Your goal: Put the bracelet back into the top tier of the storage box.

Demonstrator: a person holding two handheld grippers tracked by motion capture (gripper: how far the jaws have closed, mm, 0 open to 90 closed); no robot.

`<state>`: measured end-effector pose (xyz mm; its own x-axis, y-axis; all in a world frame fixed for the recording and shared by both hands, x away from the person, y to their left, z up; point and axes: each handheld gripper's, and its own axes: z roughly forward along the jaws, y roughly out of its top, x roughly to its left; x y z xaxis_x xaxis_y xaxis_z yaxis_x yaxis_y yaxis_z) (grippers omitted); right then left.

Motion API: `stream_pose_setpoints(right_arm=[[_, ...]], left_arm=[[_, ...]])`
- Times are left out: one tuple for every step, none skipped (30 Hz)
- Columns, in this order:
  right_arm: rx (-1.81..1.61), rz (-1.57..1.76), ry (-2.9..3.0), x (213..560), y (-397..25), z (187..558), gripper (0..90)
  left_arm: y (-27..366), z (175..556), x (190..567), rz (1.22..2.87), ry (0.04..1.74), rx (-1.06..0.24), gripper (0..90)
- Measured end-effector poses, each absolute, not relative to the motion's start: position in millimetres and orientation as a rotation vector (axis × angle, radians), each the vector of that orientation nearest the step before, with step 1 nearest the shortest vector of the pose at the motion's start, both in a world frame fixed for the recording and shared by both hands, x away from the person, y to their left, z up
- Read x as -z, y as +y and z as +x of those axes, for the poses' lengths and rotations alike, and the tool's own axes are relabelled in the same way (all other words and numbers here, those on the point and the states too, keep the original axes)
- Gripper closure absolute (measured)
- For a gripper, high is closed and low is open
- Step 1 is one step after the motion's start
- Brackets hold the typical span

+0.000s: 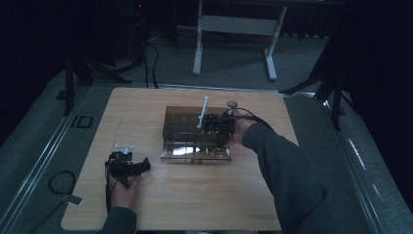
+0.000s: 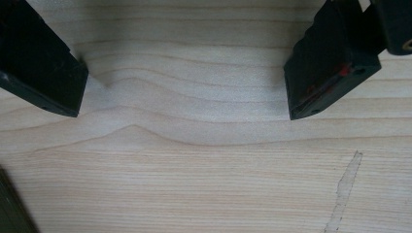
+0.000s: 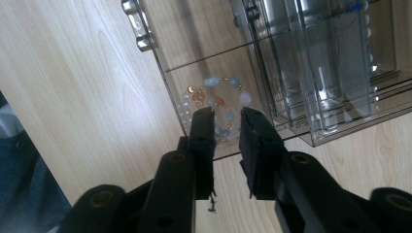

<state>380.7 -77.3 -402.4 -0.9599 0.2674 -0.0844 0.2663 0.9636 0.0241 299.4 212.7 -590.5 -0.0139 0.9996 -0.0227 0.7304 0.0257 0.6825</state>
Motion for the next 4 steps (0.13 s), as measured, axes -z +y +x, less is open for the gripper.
stream_pose_setpoints(right_arm=[[-0.026,0.413,3.024,400.6,-77.8,379.8,72.3],[-0.038,0.415,3.022,399.2,-78.4,378.9,70.3],[-0.048,0.407,3.018,397.8,-79.4,378.5,68.0],[-0.055,0.414,3.013,396.3,-80.4,377.4,65.5]], left_arm=[[212.7,299.4,590.5,1.756,1.797,-0.686,2.0],[212.7,299.4,590.5,1.756,1.797,-0.686,2.0],[212.7,299.4,590.5,1.756,1.797,-0.686,2.0],[212.7,299.4,590.5,1.757,1.797,-0.686,2.0]])
